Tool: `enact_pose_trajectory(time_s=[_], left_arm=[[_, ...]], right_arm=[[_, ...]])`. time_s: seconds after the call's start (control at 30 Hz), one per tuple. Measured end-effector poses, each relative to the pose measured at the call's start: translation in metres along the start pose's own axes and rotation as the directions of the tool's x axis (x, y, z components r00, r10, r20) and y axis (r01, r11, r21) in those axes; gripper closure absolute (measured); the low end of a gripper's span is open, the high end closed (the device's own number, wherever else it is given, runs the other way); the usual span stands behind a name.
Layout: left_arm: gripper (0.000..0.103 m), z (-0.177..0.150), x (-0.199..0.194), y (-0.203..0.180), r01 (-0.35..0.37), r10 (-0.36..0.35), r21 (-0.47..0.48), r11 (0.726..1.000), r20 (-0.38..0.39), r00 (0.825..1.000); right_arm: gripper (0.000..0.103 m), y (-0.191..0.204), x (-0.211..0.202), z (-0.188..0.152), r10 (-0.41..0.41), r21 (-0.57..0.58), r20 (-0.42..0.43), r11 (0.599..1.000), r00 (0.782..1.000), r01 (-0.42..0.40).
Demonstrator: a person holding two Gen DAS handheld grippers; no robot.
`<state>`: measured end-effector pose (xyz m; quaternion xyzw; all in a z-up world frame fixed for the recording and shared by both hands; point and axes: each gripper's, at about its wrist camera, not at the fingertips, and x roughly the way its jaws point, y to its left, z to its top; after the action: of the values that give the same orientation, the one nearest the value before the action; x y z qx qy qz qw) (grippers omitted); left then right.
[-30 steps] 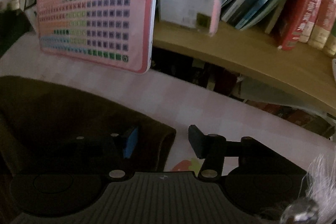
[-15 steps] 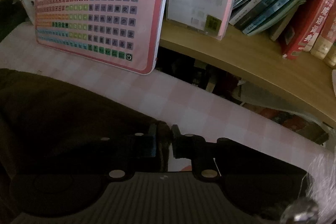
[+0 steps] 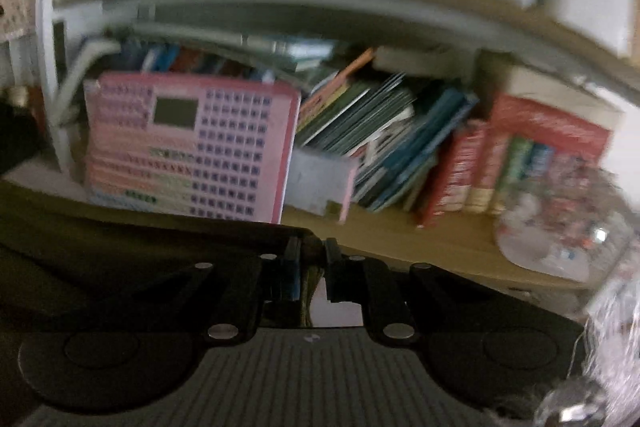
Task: Fold clothes
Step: 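Carry the lifted fleece edge over the rest of the fleece with both grippers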
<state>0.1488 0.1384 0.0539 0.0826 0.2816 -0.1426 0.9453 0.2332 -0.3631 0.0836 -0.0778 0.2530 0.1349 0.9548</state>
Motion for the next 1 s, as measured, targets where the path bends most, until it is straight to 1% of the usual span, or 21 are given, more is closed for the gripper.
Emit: enact_pose_trajectory(time_s=[0.1,0.13,0.23,0.33,0.43,0.53,0.6,0.67,0.77,0.83,0.87,0.93,0.97,1.0], left_arm=[[0.103,-0.005,-0.031,-0.011,0.015,-0.015,0.013,1.000,0.052,0.999],[0.103,-0.011,-0.039,-0.015,0.028,-0.028,0.016,0.999,0.053,0.998],[0.103,-0.033,-0.056,-0.030,0.073,-0.073,0.025,0.997,0.022,0.997],[0.103,-0.054,-0.066,-0.040,0.108,-0.108,0.008,0.994,-0.004,0.994],[0.103,-0.074,-0.076,-0.050,0.142,-0.142,-0.010,0.990,-0.030,0.989],[0.103,-0.095,-0.086,-0.060,0.176,-0.177,-0.029,0.984,-0.055,0.983],[0.102,-0.096,-0.086,-0.063,0.170,-0.172,-0.028,0.985,-0.058,0.983],[0.098,-0.094,-0.085,-0.065,0.156,-0.157,-0.022,0.987,-0.055,0.986],[0.097,-0.085,-0.076,-0.067,0.127,-0.126,0.014,0.992,-0.069,0.990],[0.092,-0.074,-0.065,-0.068,0.108,-0.103,0.061,0.992,-0.081,0.991],[0.088,-0.069,-0.058,-0.069,0.105,-0.097,0.084,0.991,-0.092,0.991],[0.084,-0.056,-0.039,-0.068,0.102,-0.087,0.131,0.986,-0.111,0.990],[0.078,-0.050,-0.029,-0.068,0.098,-0.080,0.150,0.984,-0.118,0.990],[0.070,-0.044,-0.019,-0.068,0.088,-0.068,0.168,0.982,-0.123,0.990]], right_arm=[[0.093,0.006,-0.050,-0.018,0.003,0.031,0.009,1.000,1.000,-0.003],[0.093,0.009,-0.066,-0.029,0.007,0.032,0.009,0.999,1.000,-0.007],[0.093,0.025,-0.107,-0.065,0.027,0.050,-0.010,0.998,1.000,-0.026],[0.093,0.046,-0.141,-0.107,0.034,0.067,-0.040,0.997,0.999,-0.031],[0.093,0.072,-0.165,-0.148,0.037,0.065,-0.074,0.997,0.997,-0.032],[0.093,0.094,-0.175,-0.178,0.026,0.055,-0.119,0.998,0.993,-0.019],[0.093,0.102,-0.177,-0.191,0.018,0.068,-0.134,0.998,0.991,-0.009],[0.093,0.106,-0.179,-0.197,0.008,0.091,-0.135,0.996,0.991,0.004],[0.093,0.107,-0.180,-0.199,-0.007,0.113,-0.132,0.993,0.991,0.022],[0.093,0.105,-0.178,-0.197,-0.010,0.113,-0.135,0.993,0.991,0.026],[0.093,0.104,-0.177,-0.196,-0.010,0.113,-0.136,0.993,0.991,0.025],[0.093,0.102,-0.176,-0.194,-0.009,0.113,-0.140,0.993,0.990,0.025],[0.093,0.100,-0.175,-0.193,-0.005,0.117,-0.143,0.993,0.990,0.022],[0.093,0.098,-0.175,-0.193,-0.001,0.121,-0.146,0.992,0.989,0.019]])
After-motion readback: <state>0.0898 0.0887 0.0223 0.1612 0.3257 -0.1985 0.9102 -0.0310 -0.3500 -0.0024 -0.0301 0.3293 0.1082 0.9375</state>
